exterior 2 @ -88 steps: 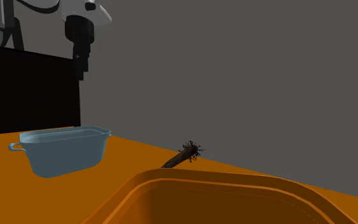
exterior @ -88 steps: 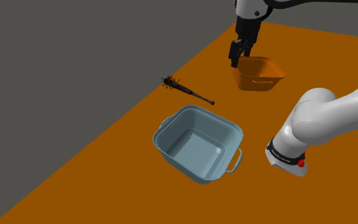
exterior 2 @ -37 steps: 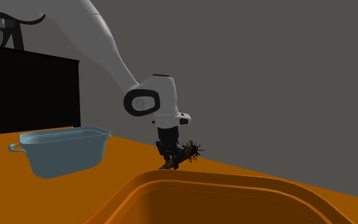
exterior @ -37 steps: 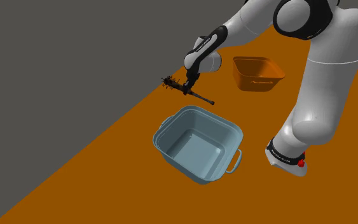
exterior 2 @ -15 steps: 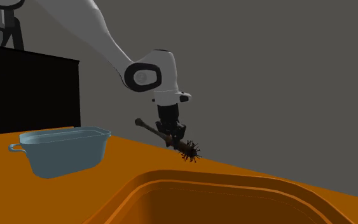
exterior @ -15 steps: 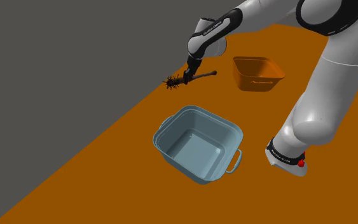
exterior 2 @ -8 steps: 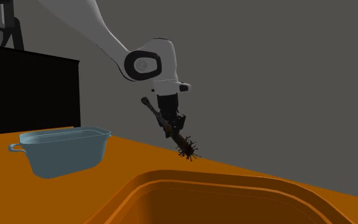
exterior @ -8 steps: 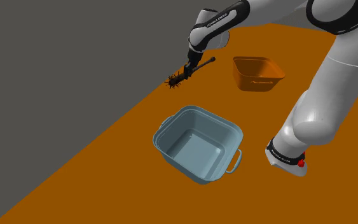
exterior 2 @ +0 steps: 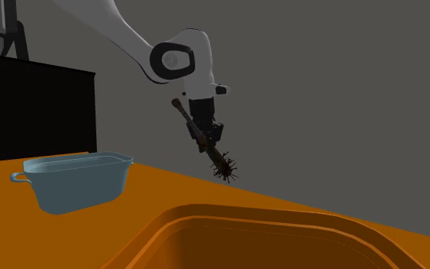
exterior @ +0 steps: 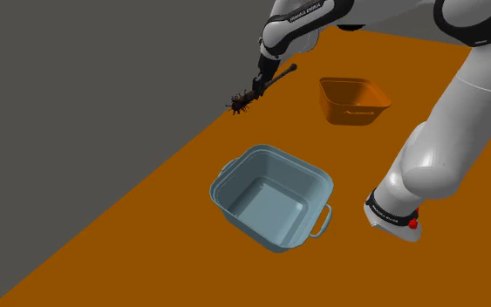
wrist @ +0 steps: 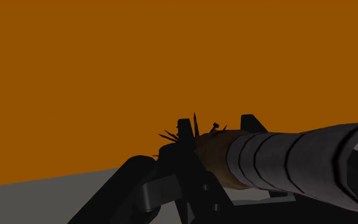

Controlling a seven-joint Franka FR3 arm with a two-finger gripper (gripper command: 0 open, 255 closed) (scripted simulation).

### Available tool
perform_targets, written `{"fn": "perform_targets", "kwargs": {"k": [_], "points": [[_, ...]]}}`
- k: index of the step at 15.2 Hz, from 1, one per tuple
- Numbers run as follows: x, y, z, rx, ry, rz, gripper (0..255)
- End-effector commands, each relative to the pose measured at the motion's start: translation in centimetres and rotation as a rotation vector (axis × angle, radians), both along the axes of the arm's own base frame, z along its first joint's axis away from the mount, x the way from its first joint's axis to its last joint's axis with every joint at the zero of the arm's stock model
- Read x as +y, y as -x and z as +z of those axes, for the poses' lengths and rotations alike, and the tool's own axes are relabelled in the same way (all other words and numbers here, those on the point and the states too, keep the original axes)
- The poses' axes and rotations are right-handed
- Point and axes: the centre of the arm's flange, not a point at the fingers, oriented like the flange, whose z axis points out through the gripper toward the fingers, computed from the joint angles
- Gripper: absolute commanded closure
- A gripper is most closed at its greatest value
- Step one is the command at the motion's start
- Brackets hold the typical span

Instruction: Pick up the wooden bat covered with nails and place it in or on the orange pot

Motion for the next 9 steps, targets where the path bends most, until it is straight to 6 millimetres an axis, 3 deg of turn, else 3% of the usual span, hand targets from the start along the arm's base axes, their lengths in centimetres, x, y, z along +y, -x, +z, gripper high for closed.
{"fn": "perform_targets", "kwargs": {"k": [1,9], "points": [[0.0,0.0,1.1,0.0,0.0,0.0,255],[0.0,0.0,5.3,0.0,0.0,0.0,255]]}}
